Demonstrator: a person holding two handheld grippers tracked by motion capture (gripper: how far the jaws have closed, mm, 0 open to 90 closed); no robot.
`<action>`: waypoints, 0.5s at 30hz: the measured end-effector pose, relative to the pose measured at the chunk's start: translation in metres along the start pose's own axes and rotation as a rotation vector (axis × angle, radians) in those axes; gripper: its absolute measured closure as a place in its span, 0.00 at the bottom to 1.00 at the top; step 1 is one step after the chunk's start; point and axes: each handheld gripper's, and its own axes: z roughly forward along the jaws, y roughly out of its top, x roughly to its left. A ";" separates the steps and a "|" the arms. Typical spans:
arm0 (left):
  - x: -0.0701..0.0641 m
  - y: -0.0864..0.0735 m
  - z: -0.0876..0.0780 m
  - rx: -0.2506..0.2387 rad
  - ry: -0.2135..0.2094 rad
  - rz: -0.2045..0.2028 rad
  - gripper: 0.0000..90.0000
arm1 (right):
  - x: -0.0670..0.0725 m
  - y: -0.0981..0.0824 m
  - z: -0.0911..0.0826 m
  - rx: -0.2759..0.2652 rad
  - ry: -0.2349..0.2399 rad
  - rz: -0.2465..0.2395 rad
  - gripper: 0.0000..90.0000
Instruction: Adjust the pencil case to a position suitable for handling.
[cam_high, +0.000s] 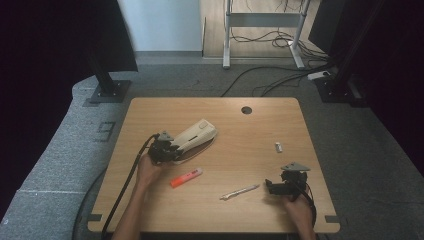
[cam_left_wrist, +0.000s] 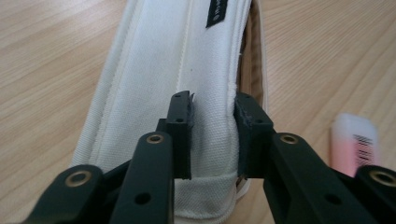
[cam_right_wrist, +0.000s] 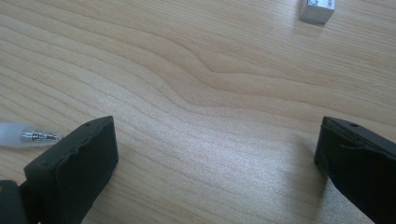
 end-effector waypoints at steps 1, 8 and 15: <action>-0.001 -0.001 -0.002 -0.008 0.002 -0.001 0.80 | 0.000 0.000 0.000 0.000 0.000 0.000 0.00; -0.002 -0.009 -0.015 -0.056 -0.022 -0.044 0.83 | 0.000 0.000 0.000 0.001 0.000 -0.001 0.00; -0.005 -0.012 -0.030 -0.076 -0.049 -0.062 0.85 | 0.000 0.000 0.000 0.001 0.003 -0.003 0.00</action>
